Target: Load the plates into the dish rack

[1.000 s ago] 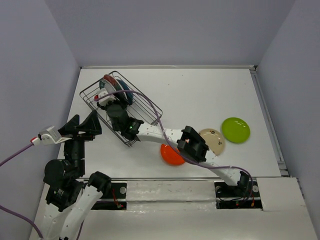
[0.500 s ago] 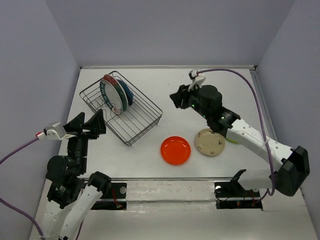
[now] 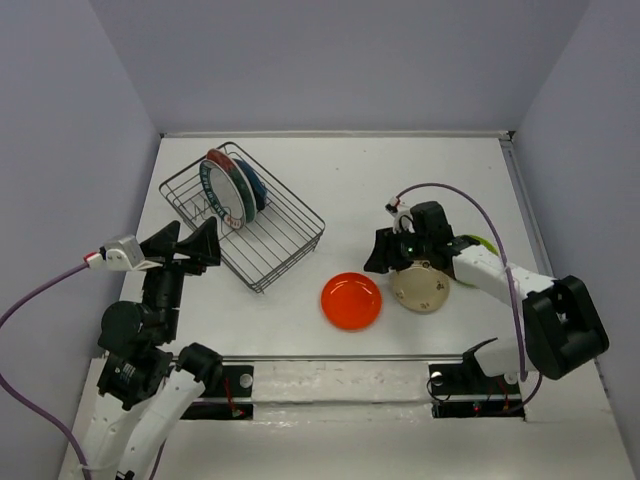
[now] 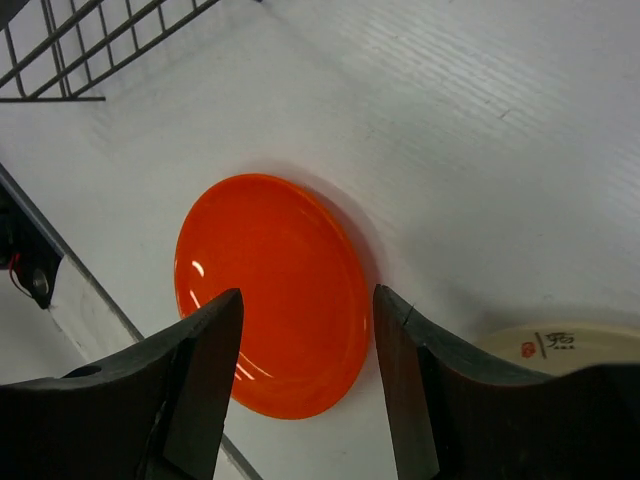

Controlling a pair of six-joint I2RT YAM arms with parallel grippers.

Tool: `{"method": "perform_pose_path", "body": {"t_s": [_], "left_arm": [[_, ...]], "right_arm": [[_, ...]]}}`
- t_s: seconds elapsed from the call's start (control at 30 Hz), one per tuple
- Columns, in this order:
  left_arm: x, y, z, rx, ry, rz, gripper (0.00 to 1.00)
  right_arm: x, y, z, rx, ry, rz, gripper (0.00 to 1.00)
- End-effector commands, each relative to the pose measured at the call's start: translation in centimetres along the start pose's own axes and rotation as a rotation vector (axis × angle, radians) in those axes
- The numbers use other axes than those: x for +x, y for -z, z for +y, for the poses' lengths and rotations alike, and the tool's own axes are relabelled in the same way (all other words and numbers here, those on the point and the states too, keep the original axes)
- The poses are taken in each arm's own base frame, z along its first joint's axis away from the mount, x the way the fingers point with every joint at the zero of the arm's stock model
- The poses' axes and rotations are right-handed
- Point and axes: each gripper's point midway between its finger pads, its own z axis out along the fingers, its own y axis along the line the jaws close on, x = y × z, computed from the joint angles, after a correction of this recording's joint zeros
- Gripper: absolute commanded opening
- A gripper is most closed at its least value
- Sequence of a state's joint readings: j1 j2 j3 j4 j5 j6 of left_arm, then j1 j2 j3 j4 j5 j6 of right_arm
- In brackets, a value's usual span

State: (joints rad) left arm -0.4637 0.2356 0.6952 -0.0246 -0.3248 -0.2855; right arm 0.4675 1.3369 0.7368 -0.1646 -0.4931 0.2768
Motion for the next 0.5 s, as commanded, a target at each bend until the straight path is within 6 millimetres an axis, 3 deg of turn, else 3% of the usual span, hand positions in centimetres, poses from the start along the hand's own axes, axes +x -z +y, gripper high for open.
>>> {"method": "perform_pose_path", "body": {"t_s": [0.0, 0.17, 0.47], "left_arm": [[-1.2, -0.2, -0.6, 0.025, 0.005, -0.046, 0.99], [-1.5, 0.0, -0.7, 0.030, 0.007, -0.055, 0.99], [-1.8, 0.2, -0.6, 0.029, 0.013, -0.066, 0.99]], "right_arm": [[-2.0, -0.9, -1.4, -0.058, -0.013, -0.002, 0.61], [-0.1, -2.5, -2.2, -0.083, -0.044, 0.096, 0.59], [0.9, -5.2, -3.8, -0.083, -0.096, 0.210, 0.53]]}}
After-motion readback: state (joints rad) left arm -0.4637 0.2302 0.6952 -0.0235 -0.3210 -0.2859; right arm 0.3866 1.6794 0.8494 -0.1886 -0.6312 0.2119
